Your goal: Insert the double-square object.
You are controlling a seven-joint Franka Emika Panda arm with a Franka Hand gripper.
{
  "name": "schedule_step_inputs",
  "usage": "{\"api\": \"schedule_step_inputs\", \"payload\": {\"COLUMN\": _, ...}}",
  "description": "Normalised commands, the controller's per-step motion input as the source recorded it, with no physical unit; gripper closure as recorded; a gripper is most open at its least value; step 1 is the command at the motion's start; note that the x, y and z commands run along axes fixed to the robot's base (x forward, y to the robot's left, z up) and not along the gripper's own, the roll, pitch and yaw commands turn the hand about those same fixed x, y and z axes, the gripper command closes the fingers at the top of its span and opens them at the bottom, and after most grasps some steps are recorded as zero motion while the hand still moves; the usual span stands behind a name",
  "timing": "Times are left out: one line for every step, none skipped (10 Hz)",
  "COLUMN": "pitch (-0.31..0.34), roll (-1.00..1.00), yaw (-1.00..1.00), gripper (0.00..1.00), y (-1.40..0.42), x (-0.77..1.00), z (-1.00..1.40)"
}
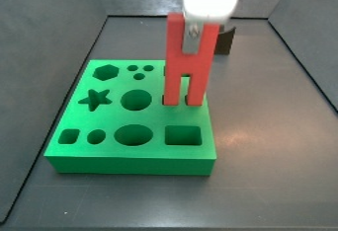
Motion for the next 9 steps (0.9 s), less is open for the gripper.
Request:
{"api": "schedule_step_inputs", "payload": {"pitch": -0.023, "roll": 0.11, "yaw": 0.00, "gripper": 1.00, "y": 0.00, "x": 0.35, "z": -0.41}}
{"api": "schedule_step_inputs", "payload": {"pitch": -0.029, "roll": 0.08, "yaw": 0.00, "gripper": 1.00, "y": 0.00, "x": 0.41, "z": -0.35}}
{"api": "schedule_step_inputs", "payload": {"pitch": -0.026, "roll": 0.06, "yaw": 0.00, "gripper": 1.00, "y": 0.00, "x": 0.36, "z": -0.31}}
{"api": "schedule_step_inputs", "payload": {"pitch": 0.000, "roll": 0.06, "yaw": 0.00, "gripper": 1.00, "y": 0.00, "x": 0.27, "z": -0.29}}
{"api": "schedule_step_inputs", "payload": {"pitch": 0.000, "roll": 0.04, "yaw": 0.00, "gripper": 1.00, "y": 0.00, "x": 0.08, "z": -0.22}}
{"api": "schedule_step_inputs", "payload": {"pitch": -0.014, "roll": 0.01, "yaw": 0.00, "gripper": 1.00, "y": 0.00, "x": 0.01, "z": -0.24}}
{"api": "schedule_step_inputs", "payload": {"pitch": -0.021, "roll": 0.01, "yaw": 0.00, "gripper": 1.00, "y": 0.00, "x": 0.00, "z": -0.26}}
{"api": "schedule_step_inputs", "payload": {"pitch": -0.019, "roll": 0.00, "yaw": -0.01, "gripper": 1.00, "y": 0.00, "x": 0.00, "z": -0.10}}
{"api": "schedule_step_inputs", "payload": {"pitch": 0.000, "roll": 0.00, "yaw": 0.00, "gripper": 1.00, "y": 0.00, "x": 0.00, "z": 0.00}}
